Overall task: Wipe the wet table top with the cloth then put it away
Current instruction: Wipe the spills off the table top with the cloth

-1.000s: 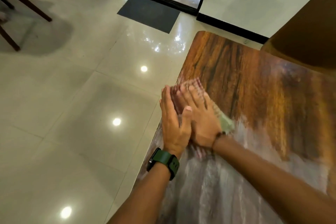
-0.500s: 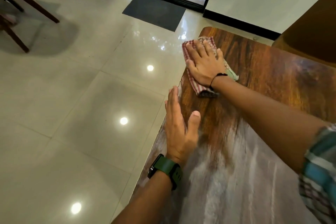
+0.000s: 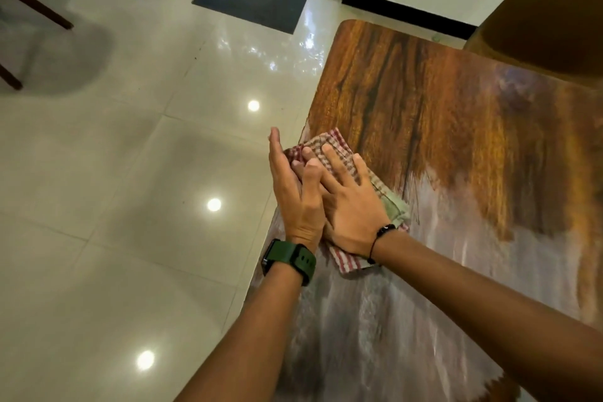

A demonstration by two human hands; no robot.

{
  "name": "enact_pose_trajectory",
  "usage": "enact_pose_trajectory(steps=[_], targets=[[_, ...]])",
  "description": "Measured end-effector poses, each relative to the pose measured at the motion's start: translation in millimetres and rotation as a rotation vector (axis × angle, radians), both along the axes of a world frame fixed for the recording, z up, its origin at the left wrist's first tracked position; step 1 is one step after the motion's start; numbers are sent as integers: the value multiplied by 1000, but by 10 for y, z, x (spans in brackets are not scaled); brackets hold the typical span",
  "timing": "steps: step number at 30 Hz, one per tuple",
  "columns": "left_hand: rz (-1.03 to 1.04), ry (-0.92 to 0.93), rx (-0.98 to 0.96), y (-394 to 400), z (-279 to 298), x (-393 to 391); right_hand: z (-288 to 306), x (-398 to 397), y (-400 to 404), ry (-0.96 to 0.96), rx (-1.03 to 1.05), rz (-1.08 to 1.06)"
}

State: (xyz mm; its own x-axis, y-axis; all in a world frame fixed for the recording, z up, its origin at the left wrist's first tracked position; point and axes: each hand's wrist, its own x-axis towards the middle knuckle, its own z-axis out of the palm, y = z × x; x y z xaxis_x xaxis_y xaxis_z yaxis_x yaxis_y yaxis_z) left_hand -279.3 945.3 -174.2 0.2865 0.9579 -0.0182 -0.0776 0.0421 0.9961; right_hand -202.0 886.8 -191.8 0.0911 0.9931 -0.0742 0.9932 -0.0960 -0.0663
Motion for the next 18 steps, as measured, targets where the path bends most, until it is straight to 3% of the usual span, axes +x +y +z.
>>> enact_pose_trajectory(steps=[4, 8, 12, 18], targets=[[-30, 7, 10, -1, -34, 20, 68, 144, 302, -20, -76, 11], [-33, 9, 24, -2, -63, 26, 123, 344, 899, -21, -69, -110], [-85, 133, 13, -81, 18, -43, 138, 537, 1386, -22, -27, -231], [-154, 244, 92, -280, 89, -480, 176, 377, 1302, -49, -36, -215]])
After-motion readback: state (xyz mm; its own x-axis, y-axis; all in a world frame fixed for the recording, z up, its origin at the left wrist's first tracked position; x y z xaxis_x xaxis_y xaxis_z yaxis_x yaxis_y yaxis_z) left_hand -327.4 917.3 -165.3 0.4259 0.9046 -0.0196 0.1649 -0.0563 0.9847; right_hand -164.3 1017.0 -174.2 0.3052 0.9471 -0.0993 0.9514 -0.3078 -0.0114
